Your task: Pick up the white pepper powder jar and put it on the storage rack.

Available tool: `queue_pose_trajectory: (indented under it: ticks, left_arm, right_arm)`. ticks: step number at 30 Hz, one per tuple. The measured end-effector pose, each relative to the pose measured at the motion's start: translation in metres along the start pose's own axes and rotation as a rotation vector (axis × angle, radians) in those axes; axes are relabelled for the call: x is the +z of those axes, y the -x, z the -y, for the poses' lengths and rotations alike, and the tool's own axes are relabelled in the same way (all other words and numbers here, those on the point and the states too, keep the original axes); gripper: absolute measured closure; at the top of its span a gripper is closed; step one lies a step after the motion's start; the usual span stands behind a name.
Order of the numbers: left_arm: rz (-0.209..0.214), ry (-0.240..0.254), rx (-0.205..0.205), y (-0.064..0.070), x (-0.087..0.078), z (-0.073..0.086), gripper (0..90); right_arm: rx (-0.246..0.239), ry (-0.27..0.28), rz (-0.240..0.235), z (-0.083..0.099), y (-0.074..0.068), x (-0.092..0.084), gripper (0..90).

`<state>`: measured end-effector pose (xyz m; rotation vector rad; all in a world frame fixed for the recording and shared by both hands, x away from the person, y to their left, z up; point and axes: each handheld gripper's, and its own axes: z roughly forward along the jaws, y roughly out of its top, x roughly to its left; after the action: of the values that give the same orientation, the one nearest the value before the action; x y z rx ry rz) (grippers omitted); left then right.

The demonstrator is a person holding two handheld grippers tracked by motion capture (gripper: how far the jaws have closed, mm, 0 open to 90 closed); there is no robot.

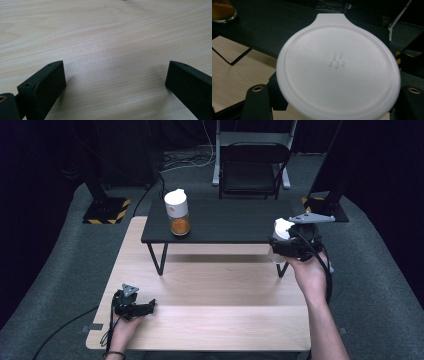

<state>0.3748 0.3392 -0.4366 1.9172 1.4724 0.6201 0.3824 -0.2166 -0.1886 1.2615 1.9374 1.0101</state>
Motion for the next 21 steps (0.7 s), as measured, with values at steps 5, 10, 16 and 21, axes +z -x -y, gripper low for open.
queue_pose_trajectory:
  ticks: [5,10,16,21]
  left_arm:
    - [0.0,0.0,0.0,0.0,0.0,0.0,2.3]
    - [0.0,0.0,0.0,0.0,0.0,0.0,2.3]
    - [0.0,0.0,0.0,0.0,0.0,0.0,2.3]
    - [0.0,0.001,0.0,0.0,0.0,0.0,2.3]
  right_arm:
    - [-0.004,0.007,0.005,-0.013,0.0,0.005,29.4]
    - [-0.004,0.009,0.006,-0.026,0.0,0.012,29.5]
    - [0.001,0.01,0.01,-0.039,0.0,0.023,29.5]
    - [0.009,0.014,0.02,-0.047,0.0,0.035,29.5]
